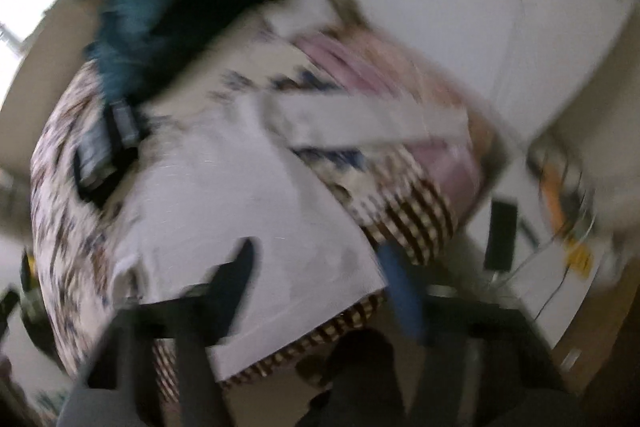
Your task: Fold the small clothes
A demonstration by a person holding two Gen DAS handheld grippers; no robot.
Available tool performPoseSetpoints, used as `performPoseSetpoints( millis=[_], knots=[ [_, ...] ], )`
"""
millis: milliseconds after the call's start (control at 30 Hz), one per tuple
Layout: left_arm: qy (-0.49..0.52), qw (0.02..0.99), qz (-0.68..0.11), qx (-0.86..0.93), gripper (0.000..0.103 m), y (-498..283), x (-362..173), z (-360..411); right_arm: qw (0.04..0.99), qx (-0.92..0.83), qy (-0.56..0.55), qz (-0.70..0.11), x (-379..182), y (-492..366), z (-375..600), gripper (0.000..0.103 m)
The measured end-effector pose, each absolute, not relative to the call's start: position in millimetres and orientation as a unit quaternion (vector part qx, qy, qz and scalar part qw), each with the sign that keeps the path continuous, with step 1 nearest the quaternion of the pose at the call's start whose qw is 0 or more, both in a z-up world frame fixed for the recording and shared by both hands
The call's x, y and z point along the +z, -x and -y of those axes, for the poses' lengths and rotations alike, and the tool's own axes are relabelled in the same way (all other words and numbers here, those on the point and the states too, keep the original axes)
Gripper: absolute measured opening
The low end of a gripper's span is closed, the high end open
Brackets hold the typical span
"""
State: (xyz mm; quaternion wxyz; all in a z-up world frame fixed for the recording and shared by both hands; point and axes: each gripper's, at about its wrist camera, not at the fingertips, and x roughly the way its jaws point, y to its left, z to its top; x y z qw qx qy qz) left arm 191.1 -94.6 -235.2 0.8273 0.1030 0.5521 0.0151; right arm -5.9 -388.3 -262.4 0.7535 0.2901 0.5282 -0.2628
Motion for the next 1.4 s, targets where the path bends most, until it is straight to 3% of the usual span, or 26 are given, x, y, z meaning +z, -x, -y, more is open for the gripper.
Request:
performPoseSetpoints(
  millis=[367, 633, 700, 800, 1067, 1267, 1400],
  knots=[
    [-0.115, 0.757, -0.640, 0.059, 0.103, -255.9, -449.3, 189.1, 0.639, -0.389, -0.519, -0.413, -509.3, 8.3, 632.5, 0.056],
    [-0.118, 0.747, -0.649, 0.074, 0.103, -284.2, -532.7, 207.1, 0.602, -0.437, -0.583, -0.326, -614.7, -4.3, 723.9, 0.058],
    [-0.114, 0.747, -0.651, 0.071, 0.103, -290.5, -542.9, 209.2, 0.625, -0.455, -0.561, -0.296, -611.8, -11.2, 729.9, 0.054],
    [-0.107, 0.754, -0.645, 0.064, 0.103, -289.9, -546.2, 208.7, 0.637, -0.464, -0.528, -0.316, -608.4, -32.6, 733.2, 0.008],
    [-0.062, 0.772, -0.629, 0.066, 0.103, -284.0, -516.7, 174.5, 0.751, -0.409, -0.395, -0.335, -511.6, -108.3, 687.1, 0.008],
    [-0.017, 0.785, -0.610, 0.104, 0.103, -269.9, -478.3, 104.5, 0.866, -0.252, -0.277, -0.331, -393.3, -209.9, 566.1, 0.008],
    [0.009, 0.784, -0.605, 0.140, 0.103, -258.9, -459.3, 42.7, 0.904, -0.131, -0.203, -0.354, -357.5, -274.4, 450.4, 0.008]
  ],
)
